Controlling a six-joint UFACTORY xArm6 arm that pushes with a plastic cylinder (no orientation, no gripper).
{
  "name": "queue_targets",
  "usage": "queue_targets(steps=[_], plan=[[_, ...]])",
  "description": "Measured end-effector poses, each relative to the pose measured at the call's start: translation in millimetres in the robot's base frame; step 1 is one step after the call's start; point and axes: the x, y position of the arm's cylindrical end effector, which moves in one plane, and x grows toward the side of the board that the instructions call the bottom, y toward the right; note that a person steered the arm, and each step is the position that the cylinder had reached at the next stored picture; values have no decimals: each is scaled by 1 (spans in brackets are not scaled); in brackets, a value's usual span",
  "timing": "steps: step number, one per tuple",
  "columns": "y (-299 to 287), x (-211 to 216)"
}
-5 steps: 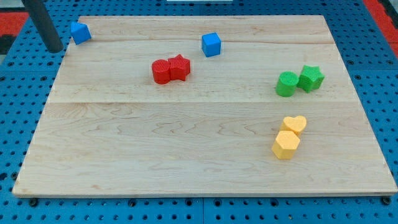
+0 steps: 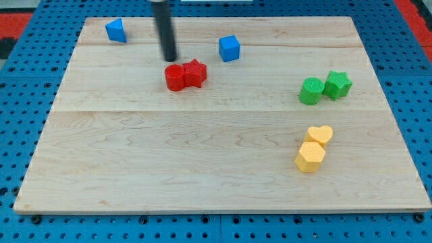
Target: Slide the blue cube closer to the blue triangle
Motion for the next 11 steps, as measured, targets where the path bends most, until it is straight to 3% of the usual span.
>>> queue_targets(steps=[2,3,5,6,7,9,11], plan=[[126,7],[131,-14],[5,-29],[71,-29],[89,-42],[-58,-66],[-65,-69]])
